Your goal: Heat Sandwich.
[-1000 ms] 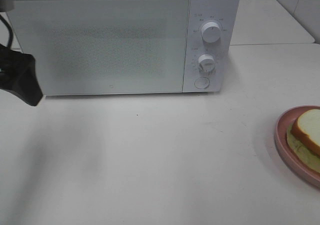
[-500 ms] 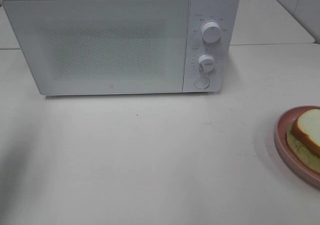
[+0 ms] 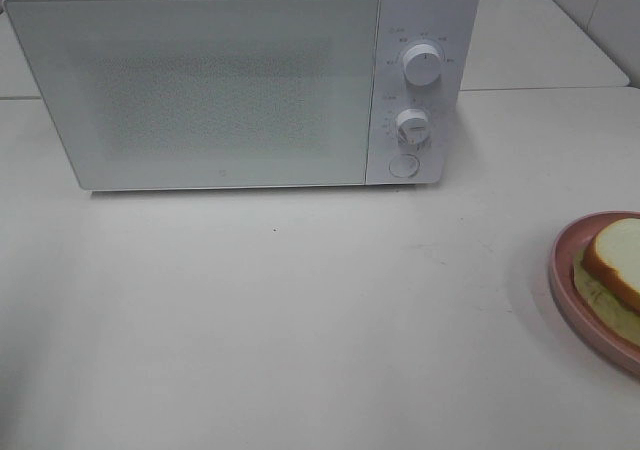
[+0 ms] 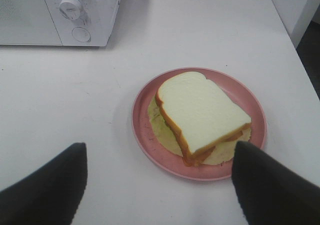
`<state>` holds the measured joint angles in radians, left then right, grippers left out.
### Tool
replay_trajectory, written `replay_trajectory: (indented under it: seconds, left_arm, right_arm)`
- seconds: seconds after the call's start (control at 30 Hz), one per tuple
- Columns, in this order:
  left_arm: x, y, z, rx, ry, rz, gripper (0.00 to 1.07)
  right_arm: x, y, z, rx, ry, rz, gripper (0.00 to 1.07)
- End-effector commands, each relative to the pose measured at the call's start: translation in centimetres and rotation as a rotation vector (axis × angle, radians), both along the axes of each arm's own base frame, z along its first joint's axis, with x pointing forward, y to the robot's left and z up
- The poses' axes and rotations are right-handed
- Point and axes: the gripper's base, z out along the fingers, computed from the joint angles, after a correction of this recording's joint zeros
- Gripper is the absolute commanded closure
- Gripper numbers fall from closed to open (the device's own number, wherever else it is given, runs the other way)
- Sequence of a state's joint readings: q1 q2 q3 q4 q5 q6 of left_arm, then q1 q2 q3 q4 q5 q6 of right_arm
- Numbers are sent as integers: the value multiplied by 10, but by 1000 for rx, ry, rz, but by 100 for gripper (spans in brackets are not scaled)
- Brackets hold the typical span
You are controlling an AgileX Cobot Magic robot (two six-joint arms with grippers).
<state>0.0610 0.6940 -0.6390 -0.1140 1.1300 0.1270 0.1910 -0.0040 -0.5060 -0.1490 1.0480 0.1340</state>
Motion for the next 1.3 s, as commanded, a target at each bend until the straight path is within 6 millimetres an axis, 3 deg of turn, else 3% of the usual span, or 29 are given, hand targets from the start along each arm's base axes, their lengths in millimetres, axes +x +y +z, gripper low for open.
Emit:
replay_trajectory:
  seconds: [0.03,0.13,0.9,1.3]
  left_arm:
    - [-18,-1,-5,1,-64,6,3]
    - [-37,-2,-12,2,-136,7,3]
    - [-108,-8,-5,5,-675,9,3]
    - [-107,-8,-5,4,-669,9,3]
  right_arm:
    - [-3,0,-1,-3,-31,1,31]
    - [-3,0,-1,-3,-31,1,31]
    - [-3,0,-1,-3,-31,1,31]
    - [-3,0,-1,-3,-30,1,31]
